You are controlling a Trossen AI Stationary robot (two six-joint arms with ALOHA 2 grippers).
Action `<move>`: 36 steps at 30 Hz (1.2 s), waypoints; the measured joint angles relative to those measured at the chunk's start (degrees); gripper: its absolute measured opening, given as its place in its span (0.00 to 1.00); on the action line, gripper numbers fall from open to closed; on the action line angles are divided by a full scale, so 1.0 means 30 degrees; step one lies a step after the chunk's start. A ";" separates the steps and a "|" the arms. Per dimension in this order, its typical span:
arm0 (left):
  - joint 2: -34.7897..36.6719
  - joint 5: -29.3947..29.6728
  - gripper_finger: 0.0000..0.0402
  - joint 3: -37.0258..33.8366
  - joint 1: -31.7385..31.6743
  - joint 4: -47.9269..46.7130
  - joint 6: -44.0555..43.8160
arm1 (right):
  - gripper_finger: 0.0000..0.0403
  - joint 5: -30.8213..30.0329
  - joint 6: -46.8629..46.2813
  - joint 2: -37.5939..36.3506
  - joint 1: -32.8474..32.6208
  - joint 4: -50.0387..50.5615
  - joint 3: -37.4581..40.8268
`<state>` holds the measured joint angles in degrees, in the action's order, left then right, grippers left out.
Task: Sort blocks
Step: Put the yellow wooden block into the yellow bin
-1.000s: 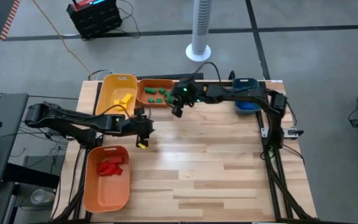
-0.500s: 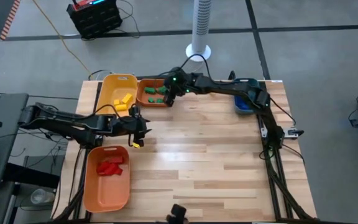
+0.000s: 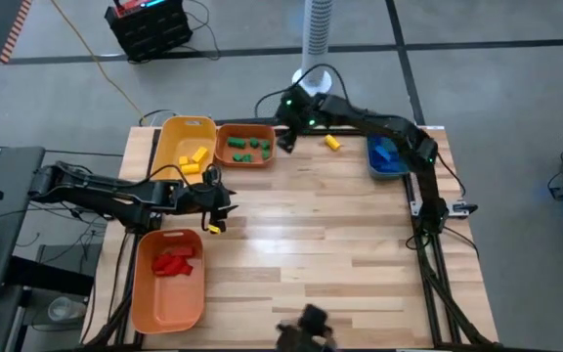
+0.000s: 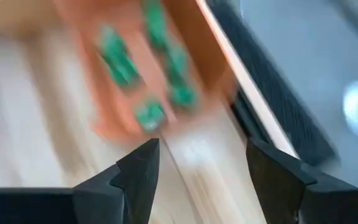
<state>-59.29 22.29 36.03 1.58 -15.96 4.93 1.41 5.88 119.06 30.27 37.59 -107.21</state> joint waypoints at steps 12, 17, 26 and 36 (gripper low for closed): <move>0.0000 -0.0122 0.43 0.0000 0.0000 0.0128 -0.0074 | 0.61 -0.2377 -0.1906 0.0090 0.2759 0.3116 0.3289; 0.0000 -0.0280 0.43 0.0000 0.0000 0.0123 -0.0058 | 0.61 -0.4194 -0.2029 0.0076 0.3052 0.3602 0.3853; 0.0000 -0.0272 0.43 0.0000 0.0000 0.0138 -0.0058 | 0.61 -0.4519 -0.2706 0.0076 0.4055 0.4187 0.5144; 0.0000 -0.0265 0.43 0.0000 0.0000 0.0145 -0.0072 | 0.58 -0.4423 -0.2845 0.0085 0.4019 0.3775 0.7103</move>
<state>-59.29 21.50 36.03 1.58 -15.53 4.71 -11.86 -2.65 119.31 42.33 48.91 -85.90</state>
